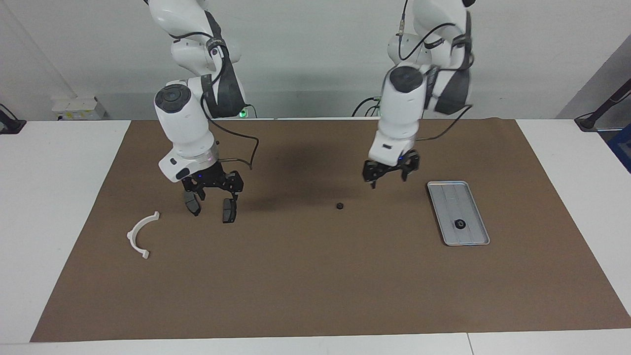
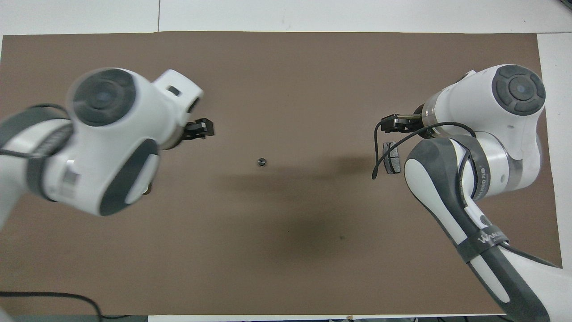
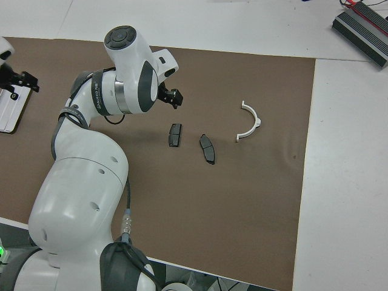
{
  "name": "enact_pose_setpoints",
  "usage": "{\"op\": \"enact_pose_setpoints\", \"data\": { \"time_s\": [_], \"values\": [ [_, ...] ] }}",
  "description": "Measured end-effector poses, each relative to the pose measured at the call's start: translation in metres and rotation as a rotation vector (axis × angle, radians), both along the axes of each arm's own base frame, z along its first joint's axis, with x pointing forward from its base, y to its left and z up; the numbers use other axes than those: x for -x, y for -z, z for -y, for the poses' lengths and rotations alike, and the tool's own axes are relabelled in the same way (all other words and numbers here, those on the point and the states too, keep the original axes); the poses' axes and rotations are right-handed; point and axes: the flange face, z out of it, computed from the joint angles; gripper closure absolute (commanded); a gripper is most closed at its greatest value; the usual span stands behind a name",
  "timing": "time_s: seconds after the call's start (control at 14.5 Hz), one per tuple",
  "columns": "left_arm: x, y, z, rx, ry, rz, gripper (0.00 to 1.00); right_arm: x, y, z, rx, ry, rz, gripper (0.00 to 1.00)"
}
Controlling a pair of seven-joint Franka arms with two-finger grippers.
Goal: Place bearing gear from tray to pile
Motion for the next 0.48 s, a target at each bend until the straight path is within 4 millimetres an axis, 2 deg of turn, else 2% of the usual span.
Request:
{"op": "enact_pose_setpoints", "data": {
  "time_s": [0.07,0.14,0.21,0.28,0.34,0.41,0.48],
  "values": [
    [-0.007,-0.02,-0.054,0.021,0.03,0.004,0.01,0.0,0.003,-0.012,-0.008,0.04,0.008,0.0],
    [-0.015,-0.026,-0.104,0.032,0.052,0.01,0.02,0.001,0.008,-0.031,-0.017,0.077,0.015,0.0],
    [-0.021,-0.023,-0.148,0.036,0.07,0.011,0.03,0.005,0.015,-0.056,-0.025,0.102,0.015,0.0],
    [-0.028,-0.011,-0.183,0.038,0.084,0.016,0.04,0.011,0.023,-0.083,-0.032,0.114,0.013,0.0],
    [-0.036,0.006,-0.205,0.037,0.089,0.031,0.04,0.017,0.031,-0.109,-0.039,0.125,0.012,0.0],
    [-0.046,0.029,-0.214,0.033,0.088,0.051,0.05,0.023,0.039,-0.13,-0.047,0.143,0.012,0.0],
    [-0.056,0.054,-0.215,0.029,0.089,0.064,0.05,0.028,0.046,-0.148,-0.055,0.168,0.012,0.0]
  ]
}}
